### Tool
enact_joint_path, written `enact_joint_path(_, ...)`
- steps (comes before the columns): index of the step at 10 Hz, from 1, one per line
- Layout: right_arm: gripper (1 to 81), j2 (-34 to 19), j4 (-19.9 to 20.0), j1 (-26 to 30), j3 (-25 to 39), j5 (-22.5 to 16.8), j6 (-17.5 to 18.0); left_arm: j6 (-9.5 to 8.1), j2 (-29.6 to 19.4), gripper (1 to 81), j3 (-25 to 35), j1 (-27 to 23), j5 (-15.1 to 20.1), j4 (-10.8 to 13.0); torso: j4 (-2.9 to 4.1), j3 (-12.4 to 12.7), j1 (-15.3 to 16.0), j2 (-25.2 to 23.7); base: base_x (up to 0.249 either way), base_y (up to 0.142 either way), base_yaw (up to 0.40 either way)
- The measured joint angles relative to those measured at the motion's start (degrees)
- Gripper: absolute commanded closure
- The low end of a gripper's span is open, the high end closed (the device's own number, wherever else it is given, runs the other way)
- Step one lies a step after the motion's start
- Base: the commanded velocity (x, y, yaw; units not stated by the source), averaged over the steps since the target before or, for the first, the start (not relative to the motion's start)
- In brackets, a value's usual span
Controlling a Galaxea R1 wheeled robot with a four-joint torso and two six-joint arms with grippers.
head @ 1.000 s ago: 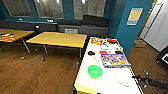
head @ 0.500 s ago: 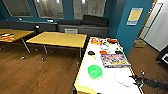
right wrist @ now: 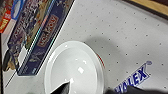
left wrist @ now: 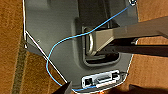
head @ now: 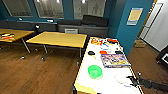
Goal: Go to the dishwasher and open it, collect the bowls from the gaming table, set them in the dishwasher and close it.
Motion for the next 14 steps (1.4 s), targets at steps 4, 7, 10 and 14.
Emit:
enact_joint_path(4, 1.0, 2.23, 0.44, -2.67, -3.74, 0.23, 1.32, 0.0, 0.01, 1.0, -0.02, 0.0, 0.0, 0.0, 0.0, 0.0, 0.0, 0.0, 0.0, 0.0, 0.0)
enact_joint_path(7, 1.0, 4.3, 0.45, -3.3, -6.14, 0.55, 1.85, -0.01, 0.04, 1.0, -0.02, 0.0, 0.05, -0.02, 0.0, 0.0, 0.0, 0.0, 0.0, 0.0, 0.0)
enact_joint_path(10, 1.0, 6.79, 0.45, -3.3, -8.16, 0.5, 1.88, -0.01, 0.01, 1.0, -0.1, 0.0, 0.41, 0.0, 0.0, 0.0, 0.0, 0.0, 0.0, 0.0, 0.0)
enact_joint_path(14, 81.1, 10.45, 0.44, -3.0, -11.41, 0.59, 1.84, -0.01, 0.01, 1.0, -0.3, 0.0, 0.66, -0.02, 0.0, -0.02, 0.02, 0.0, 0.0, 0.0, 0.0)
